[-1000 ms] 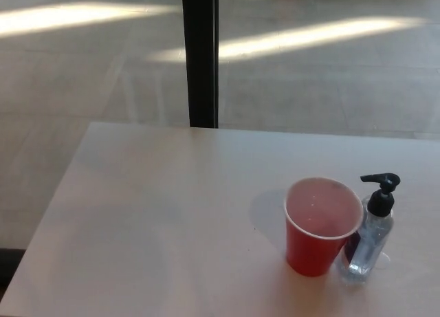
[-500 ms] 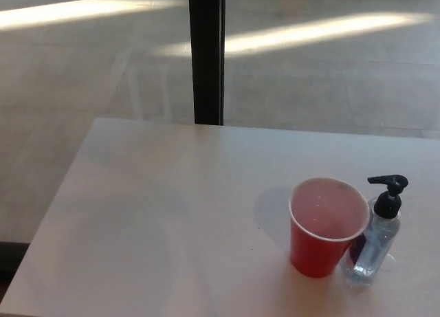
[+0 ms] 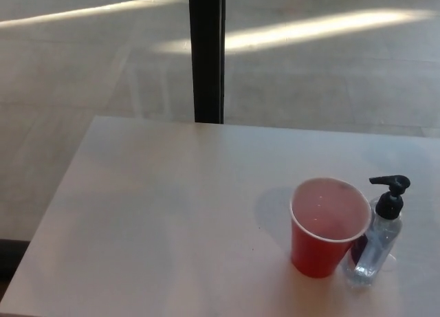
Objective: The robot uses its right hand fist to press the hand soap kept in the middle of the table to get liquid hand soap out
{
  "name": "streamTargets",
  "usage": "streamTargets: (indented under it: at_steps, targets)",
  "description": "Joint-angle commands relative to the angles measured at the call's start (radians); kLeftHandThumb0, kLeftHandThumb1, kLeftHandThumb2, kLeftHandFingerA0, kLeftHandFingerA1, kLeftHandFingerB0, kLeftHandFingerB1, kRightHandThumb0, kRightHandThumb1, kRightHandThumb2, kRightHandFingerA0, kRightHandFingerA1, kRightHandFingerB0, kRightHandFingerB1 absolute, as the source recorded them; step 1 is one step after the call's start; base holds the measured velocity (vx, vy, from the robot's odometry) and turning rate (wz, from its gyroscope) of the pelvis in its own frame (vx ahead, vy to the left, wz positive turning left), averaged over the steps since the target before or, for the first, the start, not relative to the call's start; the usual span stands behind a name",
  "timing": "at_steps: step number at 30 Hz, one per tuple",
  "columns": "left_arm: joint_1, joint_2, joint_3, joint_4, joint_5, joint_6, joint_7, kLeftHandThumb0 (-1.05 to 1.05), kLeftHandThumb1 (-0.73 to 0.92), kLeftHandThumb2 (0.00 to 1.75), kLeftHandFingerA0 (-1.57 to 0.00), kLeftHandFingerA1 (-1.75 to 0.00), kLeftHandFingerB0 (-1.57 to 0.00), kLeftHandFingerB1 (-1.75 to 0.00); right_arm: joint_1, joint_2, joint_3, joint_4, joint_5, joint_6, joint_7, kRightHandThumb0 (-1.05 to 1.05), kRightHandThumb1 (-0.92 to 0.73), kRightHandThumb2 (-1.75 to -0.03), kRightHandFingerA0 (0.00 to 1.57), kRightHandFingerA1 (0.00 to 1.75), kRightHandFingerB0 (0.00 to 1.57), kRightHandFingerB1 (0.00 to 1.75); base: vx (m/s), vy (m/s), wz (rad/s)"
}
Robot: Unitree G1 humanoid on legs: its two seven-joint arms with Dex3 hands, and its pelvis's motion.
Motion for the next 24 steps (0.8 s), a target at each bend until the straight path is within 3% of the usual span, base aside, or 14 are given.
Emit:
streamTargets:
  at_steps: [1,2,8,16,24]
  targets:
    - [0.025,0.025,0.009,0.012,-0.020,-0.039,0.009,-0.55,0.71,0.61,-0.80,-0.66,-0.58,-0.52,0.049,0.020,0.139,-0.133,0.129,0.197,0.096,-0.18,-0.55,-1.25,1.01,1.75,0.73,1.61,0.00,0.000,0.00]
    - [0.024,0.023,0.019,0.012,-0.031,-0.038,0.003,-0.55,0.70,0.61,-0.79,-0.69,-0.58,-0.53,0.056,0.025,0.153,-0.137,0.122,0.195,0.096,-0.18,-0.54,-1.27,0.99,1.75,0.78,1.56,0.00,0.000,0.00]
    - [0.033,0.027,0.002,0.013,-0.013,-0.037,0.011,-0.56,0.72,0.62,-0.76,-0.64,-0.58,-0.51,0.111,0.050,0.224,-0.149,0.105,0.227,0.093,-0.13,-0.56,-1.36,1.02,1.75,0.67,1.69,0.00,0.000,0.00]
    - [0.034,0.027,0.015,0.019,-0.033,-0.041,0.001,-0.55,0.70,0.61,-0.73,-0.64,-0.55,-0.51,0.166,0.040,0.296,-0.126,0.093,0.198,0.199,-0.13,-0.61,-1.29,1.02,1.75,0.68,1.67,0.00,0.000,0.00]
    - [0.039,0.032,0.003,0.018,-0.030,-0.049,-0.005,-0.55,0.71,0.61,-0.75,-0.67,-0.59,-0.52,0.118,0.049,0.333,-0.115,0.074,0.225,0.184,-0.15,-0.56,-1.29,1.02,1.75,0.71,1.66,0.00,0.000,0.00]
